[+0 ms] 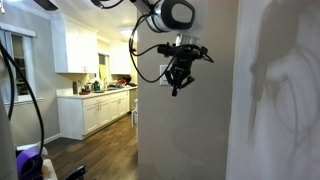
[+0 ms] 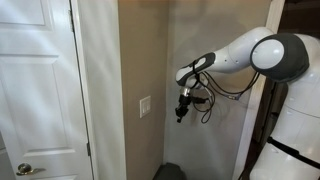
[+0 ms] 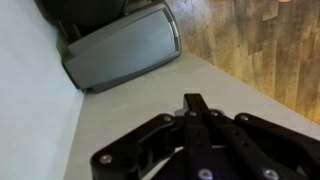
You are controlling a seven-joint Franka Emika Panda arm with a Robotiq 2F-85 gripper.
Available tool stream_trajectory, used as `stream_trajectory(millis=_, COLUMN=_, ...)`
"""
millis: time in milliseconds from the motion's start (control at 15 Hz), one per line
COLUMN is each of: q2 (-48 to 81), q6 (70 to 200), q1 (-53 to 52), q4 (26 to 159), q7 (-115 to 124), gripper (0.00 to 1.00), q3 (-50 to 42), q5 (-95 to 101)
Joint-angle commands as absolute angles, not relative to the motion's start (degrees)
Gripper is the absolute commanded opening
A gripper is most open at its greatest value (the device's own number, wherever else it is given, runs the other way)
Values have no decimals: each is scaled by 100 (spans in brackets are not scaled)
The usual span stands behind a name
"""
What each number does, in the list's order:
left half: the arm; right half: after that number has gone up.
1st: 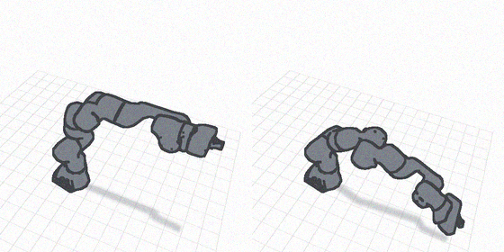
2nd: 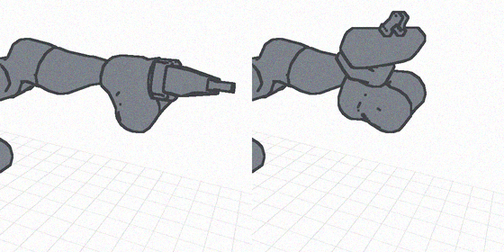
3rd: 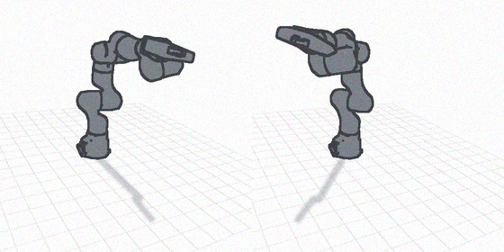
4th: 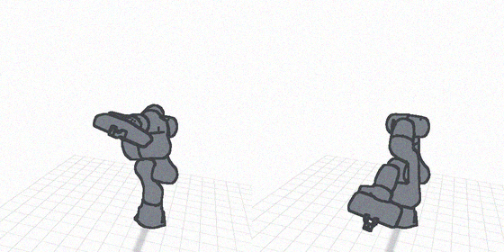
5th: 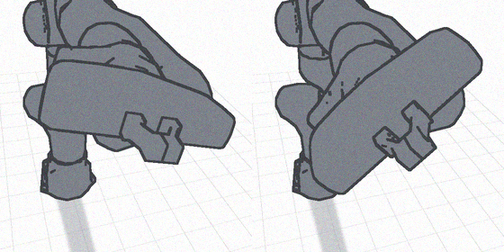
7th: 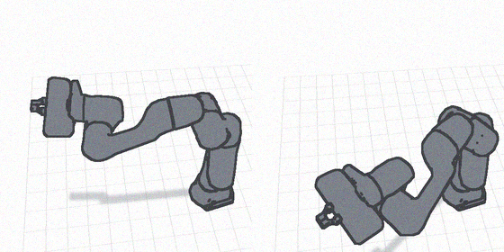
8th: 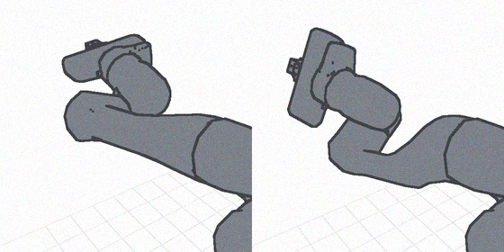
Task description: Switch of the light
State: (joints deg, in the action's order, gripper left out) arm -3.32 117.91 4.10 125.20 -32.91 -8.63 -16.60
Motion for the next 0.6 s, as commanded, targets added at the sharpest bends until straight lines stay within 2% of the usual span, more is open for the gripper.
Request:
stream_trajectory(millis=0, q2=5, q6=11748, q1=421, q4=12178, q7=-4013, gripper=0, q3=-802, q5=-2224)
stream_trajectory(millis=533, q2=440, q6=12675, q1=361, q4=11876, q7=-4293, gripper=0, q3=-333, q5=-2685)
